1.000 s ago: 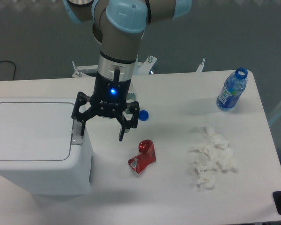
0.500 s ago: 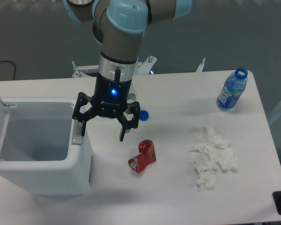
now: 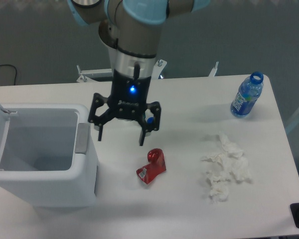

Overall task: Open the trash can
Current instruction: 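Lift the gripper away as the lid swings open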

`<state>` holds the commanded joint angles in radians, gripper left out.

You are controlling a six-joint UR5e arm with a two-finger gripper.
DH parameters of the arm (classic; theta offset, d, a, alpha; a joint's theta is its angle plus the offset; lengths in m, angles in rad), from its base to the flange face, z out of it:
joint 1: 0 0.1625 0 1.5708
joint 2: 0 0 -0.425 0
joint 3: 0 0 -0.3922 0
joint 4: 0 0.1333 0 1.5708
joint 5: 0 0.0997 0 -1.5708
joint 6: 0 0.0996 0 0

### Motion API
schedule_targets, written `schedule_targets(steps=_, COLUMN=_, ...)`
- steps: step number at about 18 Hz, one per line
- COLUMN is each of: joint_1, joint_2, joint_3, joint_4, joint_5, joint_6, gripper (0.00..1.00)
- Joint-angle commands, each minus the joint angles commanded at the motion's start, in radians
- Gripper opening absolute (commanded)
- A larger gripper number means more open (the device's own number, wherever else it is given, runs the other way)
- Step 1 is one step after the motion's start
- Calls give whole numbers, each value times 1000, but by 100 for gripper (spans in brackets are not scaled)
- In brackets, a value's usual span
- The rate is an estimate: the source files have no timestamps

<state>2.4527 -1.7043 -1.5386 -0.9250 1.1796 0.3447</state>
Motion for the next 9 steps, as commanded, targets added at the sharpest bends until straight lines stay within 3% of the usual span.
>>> schedule_targets(steps=2, joint_1=2, joint_2=-2, joint_3=2, joint_4=-2, joint_5=49, joint_6=121, gripper=100)
schedule_targets(steps=6, joint_1=-1, joint_2=-14, joint_3=-9, joint_4=-5, joint_5=292, joint_6=403, gripper=100)
schedule_targets(steps=9, joint_1=-3, joint_2=-25, joint_3=-21, joint_4=-3, joint_5=341, joint_6=474, gripper=100)
